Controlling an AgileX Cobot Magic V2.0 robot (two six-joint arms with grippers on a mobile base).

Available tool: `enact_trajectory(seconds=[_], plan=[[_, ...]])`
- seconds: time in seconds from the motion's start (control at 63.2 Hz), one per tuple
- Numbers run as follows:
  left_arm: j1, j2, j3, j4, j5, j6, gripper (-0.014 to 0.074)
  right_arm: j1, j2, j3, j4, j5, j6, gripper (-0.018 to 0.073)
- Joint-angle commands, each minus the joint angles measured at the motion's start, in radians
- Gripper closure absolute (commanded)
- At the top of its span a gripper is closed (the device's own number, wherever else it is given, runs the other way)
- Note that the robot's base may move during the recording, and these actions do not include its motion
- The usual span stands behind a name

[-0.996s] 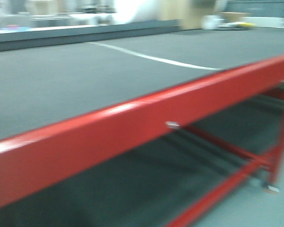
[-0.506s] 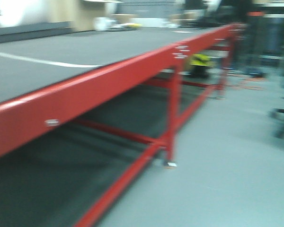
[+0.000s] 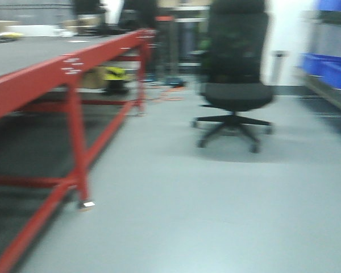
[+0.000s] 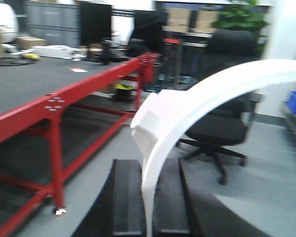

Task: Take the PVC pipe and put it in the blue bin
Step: 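Drive the base away from the table to the shelf of blue bins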

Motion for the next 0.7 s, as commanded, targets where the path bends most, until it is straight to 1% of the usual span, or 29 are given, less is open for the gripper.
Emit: enact_trajectory(seconds=[0.0, 0.68], plan=[[-0.006, -0.005, -0.004, -0.001, -0.028, 0.000, 0.0707, 0.002, -0.005, 0.001, 0.002, -0.031, -0.006, 0.0721], [-0.006, -0.005, -0.004, -0.001, -0.028, 0.000, 0.0707, 0.002, -0.005, 0.001, 0.002, -0.031, -0.006, 0.0721]])
